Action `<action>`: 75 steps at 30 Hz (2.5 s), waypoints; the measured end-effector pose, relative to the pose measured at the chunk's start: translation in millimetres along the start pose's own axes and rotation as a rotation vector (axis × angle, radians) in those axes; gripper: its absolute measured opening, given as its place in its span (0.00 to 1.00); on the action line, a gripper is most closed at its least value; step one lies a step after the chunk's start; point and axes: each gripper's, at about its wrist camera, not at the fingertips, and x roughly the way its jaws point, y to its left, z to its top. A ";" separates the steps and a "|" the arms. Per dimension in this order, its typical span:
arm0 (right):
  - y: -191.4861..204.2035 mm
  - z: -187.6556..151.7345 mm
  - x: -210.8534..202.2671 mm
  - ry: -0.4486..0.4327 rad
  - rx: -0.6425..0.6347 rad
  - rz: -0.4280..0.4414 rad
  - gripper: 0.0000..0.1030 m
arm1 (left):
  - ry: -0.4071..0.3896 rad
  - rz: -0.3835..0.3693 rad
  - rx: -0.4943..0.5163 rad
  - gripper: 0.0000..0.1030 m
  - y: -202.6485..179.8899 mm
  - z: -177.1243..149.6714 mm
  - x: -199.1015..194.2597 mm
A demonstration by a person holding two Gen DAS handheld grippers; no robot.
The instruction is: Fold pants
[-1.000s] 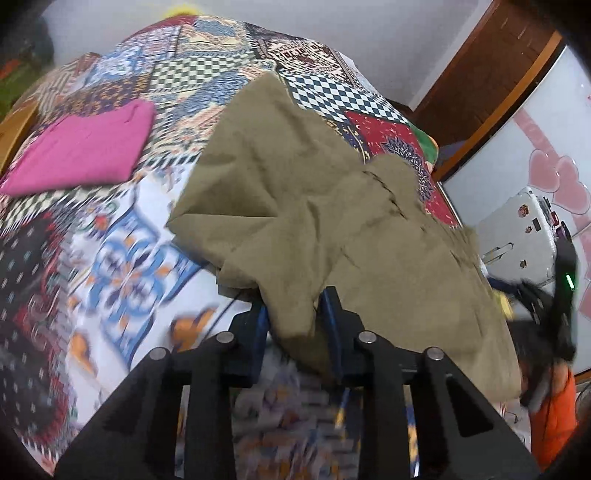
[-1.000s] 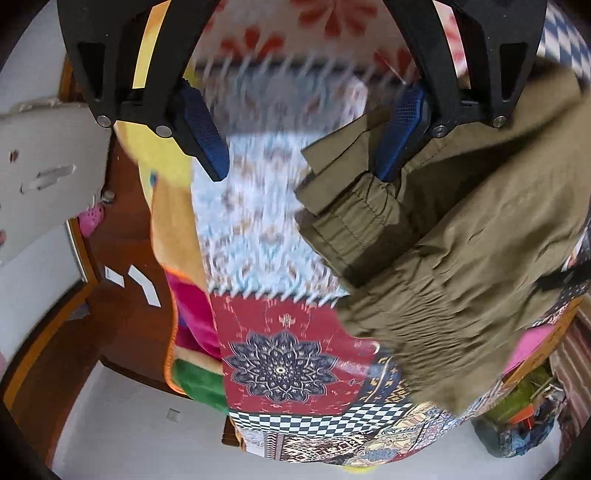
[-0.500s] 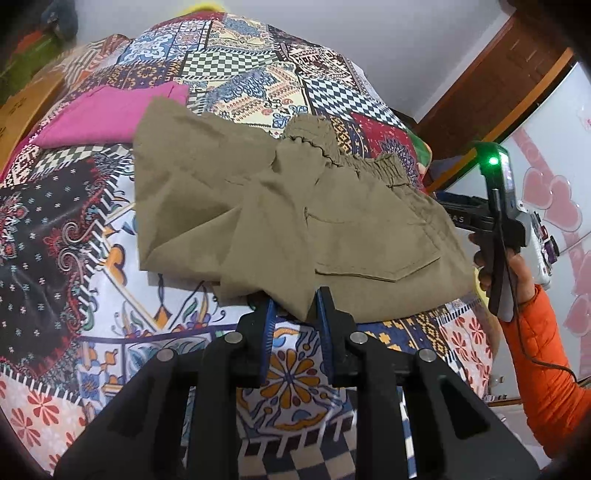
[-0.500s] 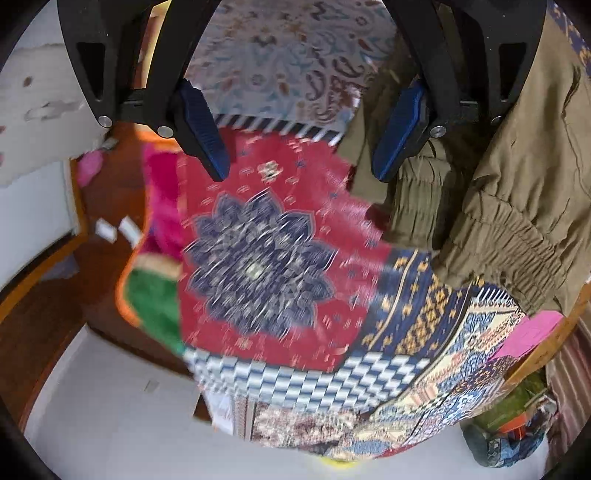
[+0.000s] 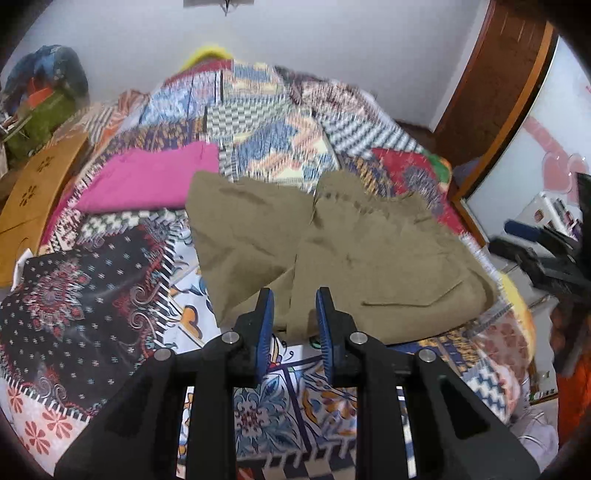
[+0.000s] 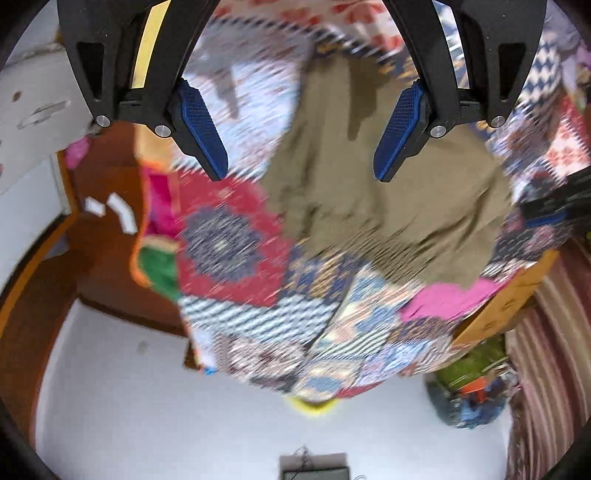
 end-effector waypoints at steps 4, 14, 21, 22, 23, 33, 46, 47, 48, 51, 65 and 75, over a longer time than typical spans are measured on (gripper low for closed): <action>13.8 -24.9 34.8 0.102 -0.016 0.000 0.76 | 0.069 0.048 -0.002 0.24 11.6 -10.9 43.0; -20.9 -38.6 37.0 0.127 0.099 -0.029 0.79 | 0.081 0.080 -0.174 0.35 71.2 -20.9 44.6; -30.7 -16.8 14.8 0.047 0.125 -0.043 0.80 | -0.005 0.019 -0.107 0.35 49.0 10.4 15.7; -30.8 -11.5 14.9 0.036 0.127 -0.036 0.80 | -0.008 0.006 -0.090 0.36 43.3 16.3 17.0; -29.6 -5.4 16.1 0.026 0.126 -0.031 0.80 | -0.010 -0.008 -0.073 0.37 36.4 22.9 19.3; -13.8 21.6 77.5 0.082 0.061 -0.033 0.79 | 0.071 0.013 0.103 0.44 -20.1 59.5 101.3; -39.9 0.4 79.7 0.111 0.103 -0.042 0.79 | -0.002 0.050 0.016 0.60 15.2 72.2 85.5; -38.8 -1.0 75.6 0.108 0.094 -0.054 0.79 | -0.004 0.066 0.020 0.60 17.7 72.2 82.4; -37.8 -2.4 71.2 0.106 0.094 -0.052 0.79 | -0.002 0.079 0.018 0.60 20.0 71.9 79.2; -36.2 -5.1 57.5 0.087 0.109 -0.025 0.79 | -0.003 0.053 -0.017 0.59 29.1 68.6 62.8; -13.3 -28.6 77.8 0.133 0.093 0.000 0.83 | 0.057 0.071 -0.092 0.79 46.7 5.1 67.6; -18.7 -31.5 61.2 0.121 0.112 -0.057 0.82 | 0.025 0.184 -0.167 0.56 87.6 -9.0 25.5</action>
